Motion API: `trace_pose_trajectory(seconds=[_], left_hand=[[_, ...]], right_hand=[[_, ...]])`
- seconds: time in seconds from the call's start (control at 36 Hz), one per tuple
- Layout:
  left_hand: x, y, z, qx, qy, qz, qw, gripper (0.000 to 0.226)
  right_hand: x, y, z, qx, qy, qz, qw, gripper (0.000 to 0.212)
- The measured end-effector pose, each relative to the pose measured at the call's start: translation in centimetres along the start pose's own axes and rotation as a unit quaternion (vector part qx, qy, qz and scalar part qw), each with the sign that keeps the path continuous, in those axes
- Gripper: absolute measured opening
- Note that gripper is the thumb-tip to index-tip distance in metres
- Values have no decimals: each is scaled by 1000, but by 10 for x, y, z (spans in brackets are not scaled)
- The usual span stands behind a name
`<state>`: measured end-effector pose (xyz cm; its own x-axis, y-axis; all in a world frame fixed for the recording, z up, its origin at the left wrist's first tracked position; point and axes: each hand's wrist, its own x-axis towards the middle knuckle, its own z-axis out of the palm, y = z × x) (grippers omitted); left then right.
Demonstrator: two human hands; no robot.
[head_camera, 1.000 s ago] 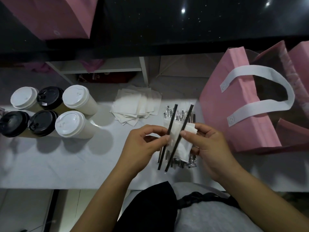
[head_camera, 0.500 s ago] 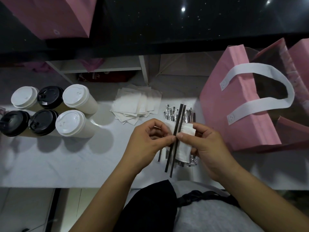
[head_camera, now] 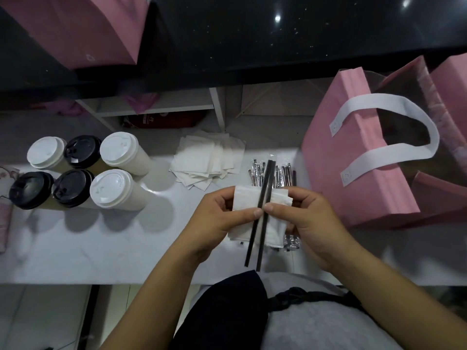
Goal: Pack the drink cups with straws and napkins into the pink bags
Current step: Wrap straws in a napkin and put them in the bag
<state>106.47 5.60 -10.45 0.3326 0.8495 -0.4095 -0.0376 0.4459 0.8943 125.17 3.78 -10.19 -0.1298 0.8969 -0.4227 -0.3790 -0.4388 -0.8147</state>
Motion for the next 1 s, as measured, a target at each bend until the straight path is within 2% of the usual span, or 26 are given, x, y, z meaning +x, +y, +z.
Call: trace_pose_trajectory(seconds=[0.08,0.17,0.25,0.39,0.5,0.69,0.86,1.0], left_hand=[[-1,-4,6,88,66,20,994,28],[0,-8,15,206,131,52,968,21],[-2,-9,22,256,144,73,953,21],[-10,-11,35,308,160,90,934,29],[-21,-13,45,359,210,100,904,22],[-54,-10,51,298,294,69,905,21],[-91,-18,49,317,256,7,913,37],[-115,-32,38,325,309,13,894,36]], right_hand=[[2,7,1,-62,50,-19,997,20],[4,14,3,-92,78,-25,992,23],[6,18,3,-86,95,-28,991,26],[5,20,-1,-43,105,-21,993,18],[-2,19,0,17,76,6,997,16],[-19,23,3,107,-40,50,992,12],[-37,42,5,147,-164,72,973,31],[-51,65,17,113,-216,69,967,34]])
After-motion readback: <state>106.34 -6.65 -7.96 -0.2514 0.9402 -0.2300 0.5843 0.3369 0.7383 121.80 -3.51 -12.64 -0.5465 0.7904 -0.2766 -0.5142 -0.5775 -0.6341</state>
